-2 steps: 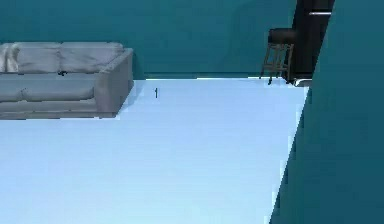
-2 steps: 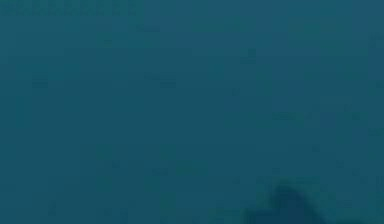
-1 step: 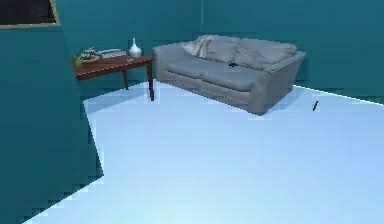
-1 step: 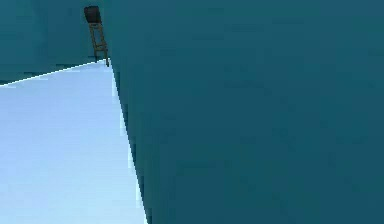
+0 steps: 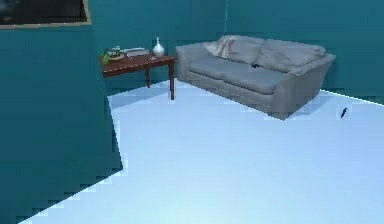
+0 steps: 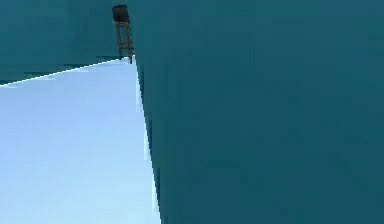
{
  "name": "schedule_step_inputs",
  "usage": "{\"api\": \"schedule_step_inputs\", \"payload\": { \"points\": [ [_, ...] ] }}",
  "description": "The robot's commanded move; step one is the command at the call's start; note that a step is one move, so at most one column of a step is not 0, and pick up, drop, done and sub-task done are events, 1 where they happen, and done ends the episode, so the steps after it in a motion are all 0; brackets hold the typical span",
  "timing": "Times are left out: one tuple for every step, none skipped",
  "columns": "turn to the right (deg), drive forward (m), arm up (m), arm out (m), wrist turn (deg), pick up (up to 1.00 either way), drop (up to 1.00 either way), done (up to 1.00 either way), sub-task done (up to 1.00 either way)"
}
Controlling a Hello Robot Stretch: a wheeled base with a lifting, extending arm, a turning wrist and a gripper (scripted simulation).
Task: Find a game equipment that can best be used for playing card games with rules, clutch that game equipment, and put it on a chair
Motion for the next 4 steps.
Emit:
{"api": "schedule_step_inputs", "payload": {
  "points": [
    [0.0, 1.0, 0.0, 0.0, 0.0, 0.0, 0.0, 0.0, 0.0],
    [0.0, 0.65, 0.0, 0.0, 0.0, 0.0, 0.0, 0.0, 0.0],
    [-36.0, 0.0, 0.0, 0.0, 0.0, 0.0, 0.0, 0.0, 0.0],
    [0.0, 0.05, 0.0, 0.0, 0.0, 0.0, 0.0, 0.0, 0.0]
  ]
}}
